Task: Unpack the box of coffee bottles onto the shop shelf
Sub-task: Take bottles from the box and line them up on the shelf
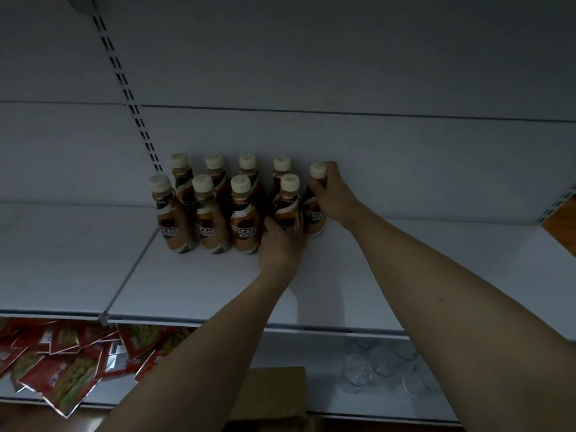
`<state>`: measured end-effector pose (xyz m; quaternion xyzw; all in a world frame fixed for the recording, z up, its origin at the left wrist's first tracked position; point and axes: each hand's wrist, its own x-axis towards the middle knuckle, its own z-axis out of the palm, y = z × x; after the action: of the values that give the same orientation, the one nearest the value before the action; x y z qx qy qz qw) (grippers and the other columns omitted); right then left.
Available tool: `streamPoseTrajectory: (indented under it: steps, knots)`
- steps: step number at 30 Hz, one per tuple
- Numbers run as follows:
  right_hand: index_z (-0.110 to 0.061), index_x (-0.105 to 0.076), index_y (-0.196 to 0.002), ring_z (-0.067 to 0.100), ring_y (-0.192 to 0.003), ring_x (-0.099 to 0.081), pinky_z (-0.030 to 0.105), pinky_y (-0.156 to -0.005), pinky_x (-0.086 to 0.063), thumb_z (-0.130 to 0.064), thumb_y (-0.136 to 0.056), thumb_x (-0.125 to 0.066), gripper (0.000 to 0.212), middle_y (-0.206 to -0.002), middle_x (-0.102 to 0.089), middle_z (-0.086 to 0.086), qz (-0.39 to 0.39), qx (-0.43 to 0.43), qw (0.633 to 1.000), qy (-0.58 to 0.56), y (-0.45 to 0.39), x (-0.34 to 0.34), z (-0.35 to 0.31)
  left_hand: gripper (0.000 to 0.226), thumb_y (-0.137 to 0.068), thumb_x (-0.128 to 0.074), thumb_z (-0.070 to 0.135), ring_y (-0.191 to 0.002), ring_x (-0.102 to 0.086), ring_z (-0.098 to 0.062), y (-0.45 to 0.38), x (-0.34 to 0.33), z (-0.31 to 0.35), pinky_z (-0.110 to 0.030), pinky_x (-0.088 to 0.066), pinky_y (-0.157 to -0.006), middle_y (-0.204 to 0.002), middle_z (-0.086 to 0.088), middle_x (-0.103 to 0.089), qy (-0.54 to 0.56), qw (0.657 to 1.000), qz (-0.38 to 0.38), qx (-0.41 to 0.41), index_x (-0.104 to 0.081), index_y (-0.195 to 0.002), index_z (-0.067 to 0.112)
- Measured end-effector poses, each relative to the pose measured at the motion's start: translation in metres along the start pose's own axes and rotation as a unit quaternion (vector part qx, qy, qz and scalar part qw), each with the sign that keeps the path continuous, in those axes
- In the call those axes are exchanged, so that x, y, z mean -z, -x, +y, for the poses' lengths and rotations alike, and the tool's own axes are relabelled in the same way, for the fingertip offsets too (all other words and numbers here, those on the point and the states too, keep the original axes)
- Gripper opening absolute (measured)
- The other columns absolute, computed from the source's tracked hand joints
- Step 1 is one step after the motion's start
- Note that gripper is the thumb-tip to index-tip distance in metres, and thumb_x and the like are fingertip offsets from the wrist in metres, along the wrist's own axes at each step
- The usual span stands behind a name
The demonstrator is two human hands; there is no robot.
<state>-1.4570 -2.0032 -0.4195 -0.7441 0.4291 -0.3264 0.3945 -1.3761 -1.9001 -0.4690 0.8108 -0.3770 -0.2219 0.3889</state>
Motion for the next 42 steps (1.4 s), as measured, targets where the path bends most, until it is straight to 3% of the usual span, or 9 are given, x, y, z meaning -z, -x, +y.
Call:
streamPoseTrajectory:
  steps: [3, 6, 8, 11, 17, 28, 35, 39, 42]
  knots:
    - [-0.008, -0.025, -0.143, 0.023, -0.116, -0.052, 0.045, -0.107, -0.042, -0.027, -0.098, -0.052, 0.056, -0.126, -0.052, 0.008, -0.039, -0.059, 0.997, 0.025, 0.010, 0.014, -0.016, 0.078, -0.085, -0.068, 0.031, -0.125, -0.050, -0.037, 0.016, 0.011, 0.001, -0.039, -0.043, -0.096, -0.141, -0.018, -0.047, -0.014, 0.999, -0.044, 0.003, -0.025, -0.144, 0.002]
    - [-0.009, -0.011, -0.151, 0.017, -0.120, -0.045, 0.026, -0.099, -0.037, -0.031, -0.096, -0.055, 0.074, -0.129, -0.043, 0.003, -0.018, -0.078, 0.997, 0.007, 0.024, 0.026, -0.040, 0.045, -0.088, -0.059, 0.038, -0.111, -0.059, -0.032, 0.035, 0.035, 0.002, -0.032, -0.046, -0.083, -0.120, -0.007, -0.062, -0.038, 0.995, -0.054, -0.079, -0.051, -0.125, 0.012]
    - [-0.010, -0.022, -0.147, 0.022, -0.121, -0.048, 0.023, -0.090, -0.035, -0.029, -0.097, -0.054, 0.063, -0.135, -0.046, 0.011, 0.040, -0.047, 0.998, 0.029, 0.034, 0.031, -0.059, 0.031, -0.090, -0.053, 0.043, -0.097, -0.064, -0.026, 0.047, 0.064, 0.002, -0.033, -0.050, -0.076, -0.103, -0.002, -0.068, -0.060, 0.988, -0.032, -0.142, -0.062, -0.106, 0.019]
    - [-0.008, -0.046, -0.128, 0.021, -0.095, -0.055, 0.026, -0.079, -0.042, -0.019, -0.097, -0.050, 0.034, -0.118, -0.059, 0.015, 0.105, 0.010, 0.993, 0.045, 0.050, 0.023, -0.095, 0.020, -0.091, -0.055, 0.037, -0.084, -0.064, -0.024, 0.058, 0.114, 0.000, -0.030, -0.044, -0.062, -0.089, 0.001, -0.068, -0.086, 0.977, 0.045, -0.192, -0.063, -0.099, 0.020]
    - [-0.015, -0.056, -0.112, 0.018, -0.085, -0.057, 0.030, -0.070, -0.048, -0.017, -0.094, -0.046, 0.020, -0.099, -0.057, 0.000, 0.057, 0.045, 0.996, 0.048, 0.067, -0.026, -0.154, 0.023, -0.088, -0.057, 0.036, -0.068, -0.053, -0.026, 0.042, 0.188, -0.034, -0.031, -0.034, -0.053, -0.075, -0.001, -0.056, -0.043, 0.978, 0.154, -0.133, -0.042, -0.085, 0.018]
    - [-0.006, -0.052, -0.120, 0.026, -0.102, -0.056, 0.038, -0.086, -0.048, -0.015, -0.096, -0.047, 0.025, -0.116, -0.058, 0.012, -0.097, 0.080, 0.969, 0.215, 0.022, -0.119, -0.187, 0.067, -0.081, -0.072, 0.030, -0.110, -0.056, -0.037, -0.026, 0.196, -0.086, -0.032, -0.040, -0.074, -0.126, -0.017, -0.052, 0.030, 0.998, 0.045, -0.019, -0.037, -0.134, 0.010]
    - [-0.003, -0.045, -0.129, 0.031, -0.109, -0.051, 0.032, -0.085, -0.042, -0.008, -0.095, -0.048, 0.035, -0.130, -0.043, 0.019, -0.133, 0.144, 0.917, 0.347, -0.033, -0.164, -0.191, 0.068, -0.076, -0.070, 0.035, -0.105, -0.061, -0.034, -0.055, 0.178, -0.099, -0.049, -0.054, -0.083, -0.124, -0.012, -0.058, 0.064, 0.997, 0.024, -0.034, -0.037, -0.134, 0.020]
    - [-0.006, -0.044, -0.134, 0.033, -0.121, -0.049, 0.034, -0.095, -0.041, -0.013, -0.095, -0.054, 0.041, -0.139, -0.044, 0.019, -0.203, 0.110, 0.880, 0.415, -0.063, -0.179, -0.188, 0.063, -0.082, -0.068, 0.021, -0.107, -0.058, -0.036, -0.062, 0.173, -0.109, -0.037, -0.047, -0.078, -0.126, -0.016, -0.053, 0.029, 0.998, 0.039, -0.049, -0.036, -0.135, 0.016]
    - [-0.007, -0.051, -0.128, 0.030, -0.121, -0.050, 0.028, -0.091, -0.040, -0.014, -0.094, -0.056, 0.035, -0.138, -0.049, 0.016, -0.224, 0.090, 0.877, 0.415, -0.075, -0.185, -0.184, 0.058, -0.083, -0.068, 0.021, -0.107, -0.059, -0.033, -0.068, 0.170, -0.114, -0.037, -0.047, -0.081, -0.124, -0.013, -0.057, 0.040, 0.996, 0.043, -0.071, -0.040, -0.132, 0.014]
